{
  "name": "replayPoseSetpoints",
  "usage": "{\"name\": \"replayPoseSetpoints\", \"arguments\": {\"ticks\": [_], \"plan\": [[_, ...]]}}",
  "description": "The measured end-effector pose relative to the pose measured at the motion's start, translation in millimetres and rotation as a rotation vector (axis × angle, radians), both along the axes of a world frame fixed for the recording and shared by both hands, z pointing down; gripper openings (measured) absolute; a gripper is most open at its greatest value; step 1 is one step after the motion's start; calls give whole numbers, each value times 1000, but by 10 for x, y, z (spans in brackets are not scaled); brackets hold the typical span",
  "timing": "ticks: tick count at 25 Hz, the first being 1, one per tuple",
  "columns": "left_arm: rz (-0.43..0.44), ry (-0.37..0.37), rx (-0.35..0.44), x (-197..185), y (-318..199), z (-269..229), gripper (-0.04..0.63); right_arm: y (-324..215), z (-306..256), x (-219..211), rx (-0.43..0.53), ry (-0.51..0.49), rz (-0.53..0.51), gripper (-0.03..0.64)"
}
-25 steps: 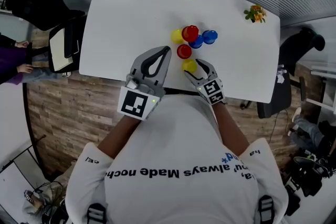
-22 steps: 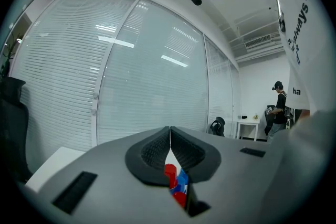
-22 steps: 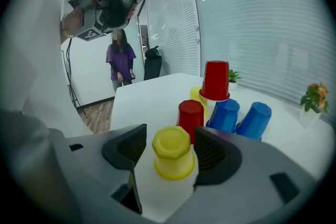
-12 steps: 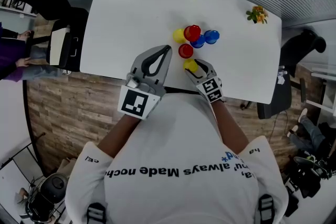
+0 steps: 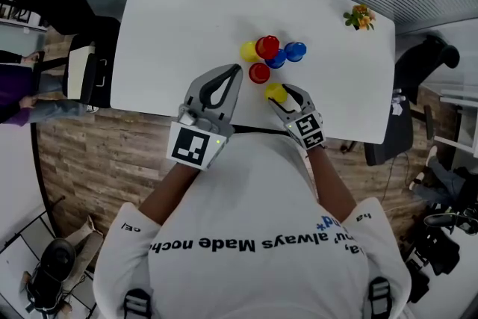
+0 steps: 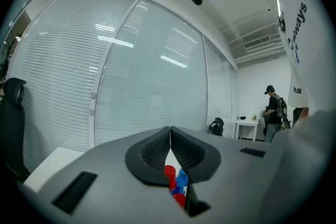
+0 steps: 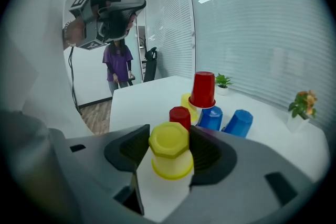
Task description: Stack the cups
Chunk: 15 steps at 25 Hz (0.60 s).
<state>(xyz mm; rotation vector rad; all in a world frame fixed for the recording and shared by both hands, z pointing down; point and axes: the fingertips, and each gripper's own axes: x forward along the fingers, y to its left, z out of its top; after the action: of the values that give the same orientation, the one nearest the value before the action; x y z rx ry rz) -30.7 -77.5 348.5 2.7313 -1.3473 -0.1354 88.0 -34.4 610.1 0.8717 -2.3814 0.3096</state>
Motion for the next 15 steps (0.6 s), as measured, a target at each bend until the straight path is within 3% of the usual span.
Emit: {"name": "replayPoseSetpoints", "arguments": {"ticks": [15], "plan": [[8,3,4,50,-19,-11,20,-413,-392,418,62,-39,127,249]]}}
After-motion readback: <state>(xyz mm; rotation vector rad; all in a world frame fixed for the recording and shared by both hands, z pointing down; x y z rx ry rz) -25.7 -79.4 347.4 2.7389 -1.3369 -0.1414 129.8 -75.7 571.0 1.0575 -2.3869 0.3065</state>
